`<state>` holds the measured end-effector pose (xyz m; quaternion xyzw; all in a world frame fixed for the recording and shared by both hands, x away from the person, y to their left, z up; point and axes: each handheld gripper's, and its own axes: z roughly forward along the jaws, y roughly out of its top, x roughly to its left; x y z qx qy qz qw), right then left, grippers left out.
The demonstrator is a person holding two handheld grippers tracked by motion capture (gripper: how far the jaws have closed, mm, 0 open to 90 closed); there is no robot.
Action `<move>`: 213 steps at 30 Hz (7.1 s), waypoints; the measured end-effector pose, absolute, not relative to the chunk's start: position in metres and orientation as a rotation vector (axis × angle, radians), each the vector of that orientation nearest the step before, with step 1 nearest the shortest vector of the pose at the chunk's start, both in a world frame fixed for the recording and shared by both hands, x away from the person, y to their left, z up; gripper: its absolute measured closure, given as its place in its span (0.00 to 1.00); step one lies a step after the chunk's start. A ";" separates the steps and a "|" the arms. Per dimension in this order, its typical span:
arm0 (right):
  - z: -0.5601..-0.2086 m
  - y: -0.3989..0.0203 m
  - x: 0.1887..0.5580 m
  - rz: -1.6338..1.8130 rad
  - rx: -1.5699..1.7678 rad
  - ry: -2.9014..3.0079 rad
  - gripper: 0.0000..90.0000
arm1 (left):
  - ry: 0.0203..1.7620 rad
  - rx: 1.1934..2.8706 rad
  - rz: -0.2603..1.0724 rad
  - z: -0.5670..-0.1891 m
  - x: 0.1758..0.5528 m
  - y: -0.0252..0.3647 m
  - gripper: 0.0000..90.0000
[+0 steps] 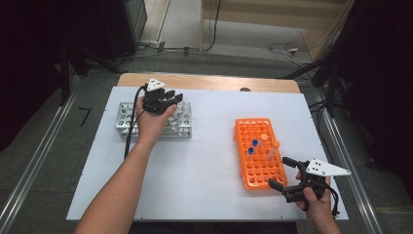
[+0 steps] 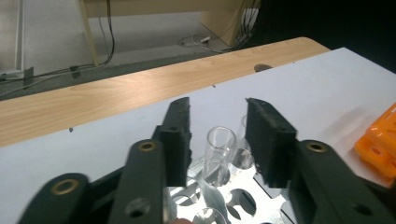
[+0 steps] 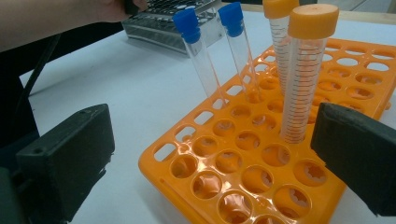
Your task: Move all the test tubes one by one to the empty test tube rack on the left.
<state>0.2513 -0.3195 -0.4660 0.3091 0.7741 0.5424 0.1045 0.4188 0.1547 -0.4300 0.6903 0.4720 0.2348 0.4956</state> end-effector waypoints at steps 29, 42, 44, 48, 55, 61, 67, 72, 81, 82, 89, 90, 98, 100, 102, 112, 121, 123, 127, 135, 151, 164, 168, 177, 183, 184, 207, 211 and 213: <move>-0.471 -0.314 0.270 1.519 1.017 2.236 0.07 | 0.971 1.668 0.425 -0.430 0.315 0.140 0.05; -0.466 -0.308 0.300 1.484 1.079 2.214 0.17 | 0.919 1.663 0.363 -0.445 0.287 0.128 0.00; -0.465 -0.307 0.306 1.449 1.047 2.229 0.18 | 0.915 1.673 0.359 -0.448 0.286 0.127 0.00; -0.473 -0.309 0.317 1.454 1.045 2.257 0.24 | 0.904 1.682 0.348 -0.450 0.286 0.123 0.00; -0.476 -0.308 0.314 1.466 0.991 2.280 0.37 | 0.896 1.683 0.342 -0.452 0.283 0.120 0.00; -0.482 -0.316 0.310 1.488 1.042 2.261 0.54 | 0.904 1.679 0.345 -0.453 0.282 0.121 0.00; -0.488 -0.317 0.308 1.465 1.058 2.253 0.65 | 0.913 1.669 0.343 -0.454 0.281 0.124 0.00; -0.488 -0.310 0.305 1.444 1.049 2.255 0.71 | 0.909 1.675 0.340 -0.454 0.280 0.121 0.00; -0.486 -0.306 0.302 1.396 1.084 2.227 0.79 | 0.906 1.670 0.335 -0.453 0.279 0.122 0.00; -0.485 -0.306 0.303 1.383 1.096 2.221 0.80 | 0.905 1.670 0.334 -0.453 0.278 0.121 0.00; -0.476 -0.307 0.300 1.404 1.109 2.196 0.80 | 0.897 1.675 0.329 -0.451 0.277 0.120 0.00; -0.474 -0.309 0.299 1.412 1.111 2.186 0.80 | 0.894 1.677 0.329 -0.451 0.277 0.120 0.00; -0.457 -0.308 0.290 1.477 1.037 2.164 0.80 | 0.888 1.664 0.333 -0.449 0.275 0.119 0.00; -0.455 -0.304 0.288 1.484 1.025 2.181 0.80 | 0.885 1.665 0.331 -0.448 0.274 0.118 0.00; -0.455 -0.300 0.287 1.488 1.008 2.200 0.80 | 0.880 1.668 0.329 -0.448 0.274 0.117 0.00; -0.454 -0.287 0.279 1.512 0.924 2.282 0.80 | 0.851 1.677 0.303 -0.444 0.272 0.114 0.00; -0.454 -0.267 0.272 1.522 0.838 2.359 0.80 | 0.811 1.685 0.280 -0.440 0.269 0.105 0.02; -0.454 -0.262 0.270 1.524 0.829 2.374 0.80 | 0.796 1.688 0.269 -0.439 0.268 0.103 0.04; -0.454 -0.251 0.268 1.534 0.810 2.396 0.80 | 0.770 1.692 0.249 -0.438 0.267 0.098 0.06; -0.458 -0.221 0.264 1.518 0.769 2.452 0.80 | 0.703 1.685 0.193 -0.436 0.263 0.088 0.16; -0.460 -0.183 0.255 1.511 0.712 2.529 0.80 | 0.548 1.755 0.118 -0.437 0.250 0.050 0.52; -0.460 -0.176 0.250 1.522 0.667 2.554 0.80 | 0.512 1.770 0.116 -0.438 0.248 0.043 0.78; -0.460 -0.176 0.250 1.523 0.674 2.549 0.80 | 0.507 1.776 0.136 -0.437 0.247 0.043 0.78; -0.460 -0.185 0.252 1.577 0.646 2.550 0.66 | 0.529 1.750 0.162 -0.435 0.250 0.050 0.79; -0.462 -0.203 0.257 1.604 0.661 2.521 0.58 | 0.552 1.737 0.187 -0.434 0.254 0.060 0.79; -0.463 -0.207 0.258 1.607 0.663 2.515 0.57 | 0.557 1.734 0.191 -0.434 0.254 0.062 0.79; -0.465 -0.285 0.279 1.612 0.816 2.388 0.52 | 0.696 1.659 0.294 -0.431 0.280 0.109 0.79; -0.466 -0.297 0.283 1.610 0.859 2.361 0.45 | 0.725 1.645 0.322 -0.429 0.287 0.120 0.79; -0.466 -0.303 0.285 1.609 0.874 2.354 0.40 | 0.739 1.642 0.345 -0.427 0.291 0.125 0.79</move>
